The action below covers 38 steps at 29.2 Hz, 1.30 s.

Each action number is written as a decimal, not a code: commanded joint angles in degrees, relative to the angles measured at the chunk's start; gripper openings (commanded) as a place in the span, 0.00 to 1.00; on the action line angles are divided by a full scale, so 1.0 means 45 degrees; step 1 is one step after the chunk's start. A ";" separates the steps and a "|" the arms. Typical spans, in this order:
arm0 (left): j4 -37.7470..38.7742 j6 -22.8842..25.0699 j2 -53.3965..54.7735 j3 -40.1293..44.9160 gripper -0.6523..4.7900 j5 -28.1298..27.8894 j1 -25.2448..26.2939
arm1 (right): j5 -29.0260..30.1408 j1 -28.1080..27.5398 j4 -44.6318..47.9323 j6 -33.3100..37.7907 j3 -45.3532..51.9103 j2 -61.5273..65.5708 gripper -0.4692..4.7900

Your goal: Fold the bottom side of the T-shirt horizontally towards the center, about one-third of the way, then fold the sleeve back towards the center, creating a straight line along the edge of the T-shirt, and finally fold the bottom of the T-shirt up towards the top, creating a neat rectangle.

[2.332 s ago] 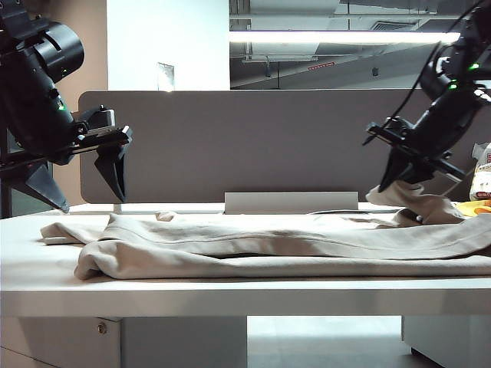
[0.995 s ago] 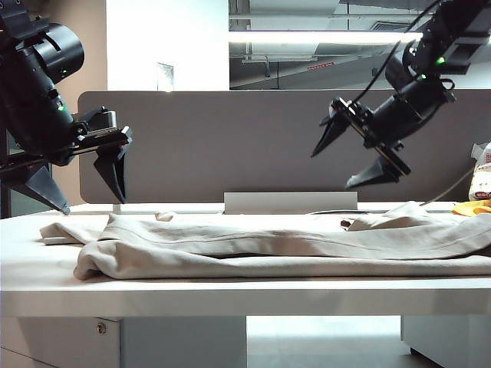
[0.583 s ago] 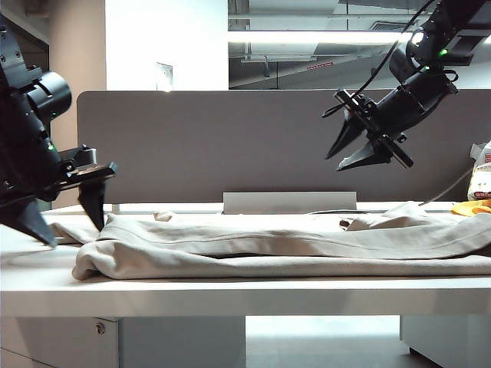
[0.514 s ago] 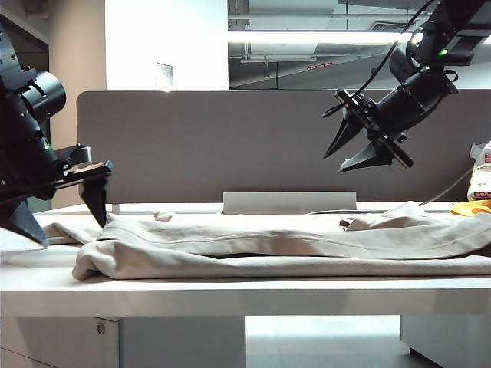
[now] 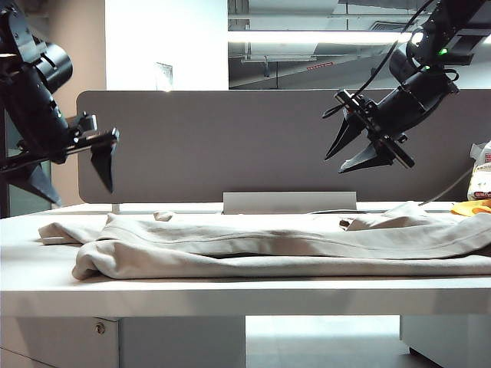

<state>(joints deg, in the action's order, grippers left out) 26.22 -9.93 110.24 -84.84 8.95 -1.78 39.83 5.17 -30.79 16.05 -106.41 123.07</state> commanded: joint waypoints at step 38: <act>0.1127 0.0549 0.2249 -0.1836 0.17 0.1331 0.0607 | 0.0287 0.0039 -0.0214 -0.0325 -0.0078 -0.0097 0.43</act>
<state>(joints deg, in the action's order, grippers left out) 31.09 -8.29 120.55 -92.60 13.80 1.08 40.58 5.28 -32.05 14.57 -106.43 123.07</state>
